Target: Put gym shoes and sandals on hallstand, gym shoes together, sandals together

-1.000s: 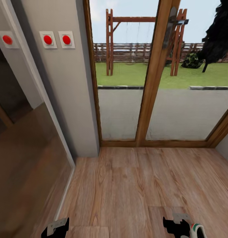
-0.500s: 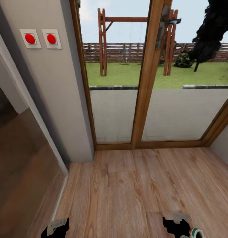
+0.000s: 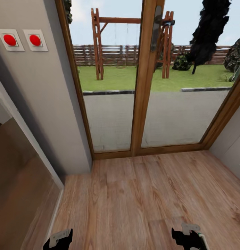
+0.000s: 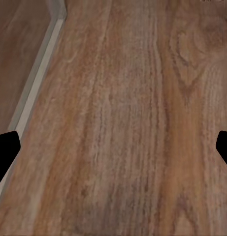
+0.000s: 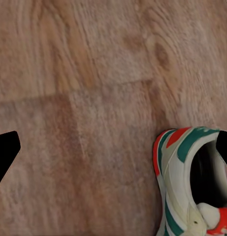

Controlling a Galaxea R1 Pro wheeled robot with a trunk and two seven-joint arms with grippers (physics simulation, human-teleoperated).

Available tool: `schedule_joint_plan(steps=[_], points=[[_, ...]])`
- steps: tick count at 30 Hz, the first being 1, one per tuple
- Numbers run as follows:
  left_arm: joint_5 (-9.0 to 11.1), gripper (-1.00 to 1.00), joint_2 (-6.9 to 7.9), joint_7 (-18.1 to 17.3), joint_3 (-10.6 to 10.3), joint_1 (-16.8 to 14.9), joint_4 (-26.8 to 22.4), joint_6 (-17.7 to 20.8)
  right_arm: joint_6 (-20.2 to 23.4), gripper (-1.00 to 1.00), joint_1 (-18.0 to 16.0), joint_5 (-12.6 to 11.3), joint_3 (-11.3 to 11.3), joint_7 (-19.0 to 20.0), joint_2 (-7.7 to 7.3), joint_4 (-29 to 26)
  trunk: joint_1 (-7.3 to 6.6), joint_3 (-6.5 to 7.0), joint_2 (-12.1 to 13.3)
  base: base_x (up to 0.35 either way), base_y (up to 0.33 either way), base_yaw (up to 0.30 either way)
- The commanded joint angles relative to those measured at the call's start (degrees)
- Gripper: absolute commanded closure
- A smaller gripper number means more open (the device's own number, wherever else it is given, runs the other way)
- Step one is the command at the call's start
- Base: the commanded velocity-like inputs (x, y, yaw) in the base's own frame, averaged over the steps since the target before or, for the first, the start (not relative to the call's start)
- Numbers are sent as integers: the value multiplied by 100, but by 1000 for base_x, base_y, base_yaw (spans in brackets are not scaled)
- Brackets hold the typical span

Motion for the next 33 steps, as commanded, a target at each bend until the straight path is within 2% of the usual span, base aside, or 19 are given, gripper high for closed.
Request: schedule_joint_plan(steps=[1, 18, 24, 33], points=[[16, -100, 0, -5, 3, -3, 4, -16, -17, -100, -4, 61, -45, -18, 0, 7, 1, -4, -2, 211, 0, -24], [14, -100, 0, -5, 3, -1, 4, -16, -18, -100, -4, 56, -45, -18, 0, 7, 1, -4, -2, 312, 0, -5], [13, -100, 0, -6, 3, -2, 4, -16, -16, -100, -4, 55, -45, -18, 0, 7, 1, -4, -2, 154, 0, -116], [18, -100, 0, -5, 3, 5, 4, -16, -18, -100, -4, 59, -45, -18, 0, 7, 1, -4, -2, 31, 0, -238]])
